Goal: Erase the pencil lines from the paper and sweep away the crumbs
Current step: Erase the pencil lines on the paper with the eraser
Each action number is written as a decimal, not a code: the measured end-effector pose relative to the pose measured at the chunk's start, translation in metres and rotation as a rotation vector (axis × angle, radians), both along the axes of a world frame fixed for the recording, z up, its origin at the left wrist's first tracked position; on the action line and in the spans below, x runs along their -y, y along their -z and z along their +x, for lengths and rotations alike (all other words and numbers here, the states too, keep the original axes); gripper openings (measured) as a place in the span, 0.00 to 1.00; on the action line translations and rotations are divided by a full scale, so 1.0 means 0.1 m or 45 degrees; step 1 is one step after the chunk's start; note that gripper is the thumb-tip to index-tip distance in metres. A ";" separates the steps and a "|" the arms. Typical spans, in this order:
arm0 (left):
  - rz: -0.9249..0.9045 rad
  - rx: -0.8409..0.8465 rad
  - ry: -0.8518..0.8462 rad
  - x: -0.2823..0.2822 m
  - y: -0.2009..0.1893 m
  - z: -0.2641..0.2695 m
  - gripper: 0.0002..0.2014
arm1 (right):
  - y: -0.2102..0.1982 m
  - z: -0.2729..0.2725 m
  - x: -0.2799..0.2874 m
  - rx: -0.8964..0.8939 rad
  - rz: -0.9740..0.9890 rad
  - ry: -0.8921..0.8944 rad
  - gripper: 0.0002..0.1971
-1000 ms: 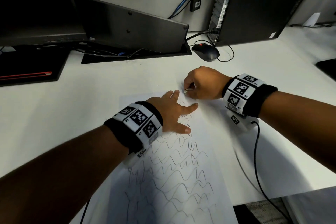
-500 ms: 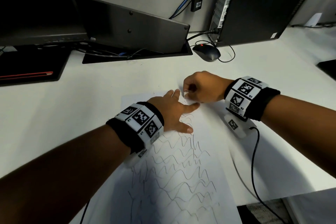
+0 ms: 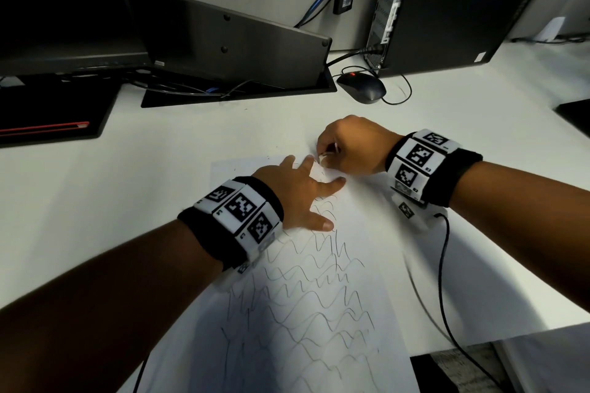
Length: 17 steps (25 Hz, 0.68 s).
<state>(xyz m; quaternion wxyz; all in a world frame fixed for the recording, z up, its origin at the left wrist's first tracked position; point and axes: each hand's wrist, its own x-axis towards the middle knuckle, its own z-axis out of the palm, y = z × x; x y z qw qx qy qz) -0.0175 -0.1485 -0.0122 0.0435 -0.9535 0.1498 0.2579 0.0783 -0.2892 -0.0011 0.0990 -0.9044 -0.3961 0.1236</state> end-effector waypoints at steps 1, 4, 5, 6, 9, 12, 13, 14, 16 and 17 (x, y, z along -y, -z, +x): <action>-0.002 0.004 -0.001 -0.01 -0.01 0.00 0.39 | 0.00 -0.01 0.00 -0.017 -0.011 -0.039 0.06; -0.028 -0.014 -0.014 -0.02 -0.01 -0.01 0.38 | -0.03 -0.05 -0.02 -0.124 -0.064 -0.120 0.05; -0.024 -0.017 -0.014 -0.01 0.00 -0.01 0.38 | -0.02 -0.04 -0.02 -0.112 -0.052 -0.089 0.04; -0.015 -0.015 -0.011 -0.01 0.01 0.01 0.39 | -0.01 -0.02 -0.01 -0.085 -0.026 -0.049 0.04; -0.055 -0.002 -0.024 -0.02 0.00 0.01 0.39 | 0.05 0.02 -0.01 -0.084 0.027 0.030 0.03; -0.162 0.027 -0.051 -0.07 -0.03 -0.01 0.38 | 0.06 0.06 0.01 -0.058 0.039 0.052 0.04; -0.167 0.024 -0.048 -0.08 -0.03 -0.01 0.37 | 0.05 0.06 0.01 -0.037 0.049 0.041 0.05; -0.154 0.015 -0.034 -0.09 -0.03 -0.01 0.36 | 0.04 0.06 0.01 -0.012 0.051 0.010 0.05; -0.110 -0.002 -0.003 -0.08 -0.02 0.01 0.35 | 0.01 0.02 0.02 0.004 -0.017 -0.096 0.07; -0.094 -0.004 0.002 -0.07 -0.02 0.02 0.35 | 0.00 0.00 0.02 -0.008 -0.061 -0.146 0.08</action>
